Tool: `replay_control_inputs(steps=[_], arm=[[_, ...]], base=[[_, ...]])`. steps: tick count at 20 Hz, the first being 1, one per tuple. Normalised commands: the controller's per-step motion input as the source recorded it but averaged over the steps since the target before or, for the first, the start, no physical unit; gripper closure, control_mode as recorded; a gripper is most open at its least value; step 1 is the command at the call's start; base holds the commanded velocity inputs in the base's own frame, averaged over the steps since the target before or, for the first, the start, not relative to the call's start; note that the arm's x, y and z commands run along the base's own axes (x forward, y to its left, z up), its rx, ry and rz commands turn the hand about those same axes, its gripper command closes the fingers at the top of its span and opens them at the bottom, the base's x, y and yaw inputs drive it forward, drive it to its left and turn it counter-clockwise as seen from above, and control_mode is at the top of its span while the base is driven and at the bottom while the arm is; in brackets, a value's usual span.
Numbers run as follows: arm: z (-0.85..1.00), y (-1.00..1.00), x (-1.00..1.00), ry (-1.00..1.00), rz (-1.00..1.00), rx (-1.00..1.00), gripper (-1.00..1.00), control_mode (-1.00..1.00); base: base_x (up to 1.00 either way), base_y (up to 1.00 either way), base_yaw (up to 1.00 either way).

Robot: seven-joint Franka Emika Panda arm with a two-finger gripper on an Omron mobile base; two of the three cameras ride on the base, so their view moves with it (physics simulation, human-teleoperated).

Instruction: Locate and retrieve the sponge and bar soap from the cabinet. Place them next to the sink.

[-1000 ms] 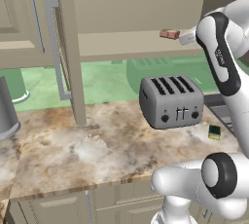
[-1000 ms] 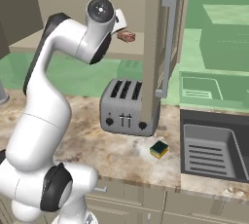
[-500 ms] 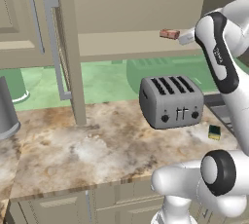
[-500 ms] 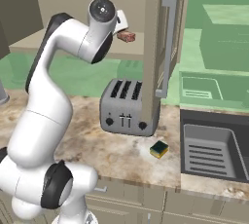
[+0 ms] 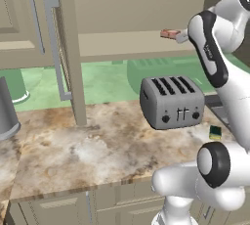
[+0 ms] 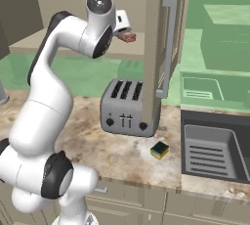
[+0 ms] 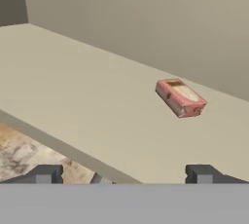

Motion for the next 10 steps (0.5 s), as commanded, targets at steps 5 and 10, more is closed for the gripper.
replay_control_inputs(steps=[5, 10], arm=[[0.02, -0.05, 0.12, 0.05, -0.08, -0.01, -1.0, -1.0], [0.0, -0.05, 0.13, 0.02, -0.01, 0.0, -1.0, -1.0]], base=[[0.0, 0.0, 0.0], [0.0, 0.0, 0.0]])
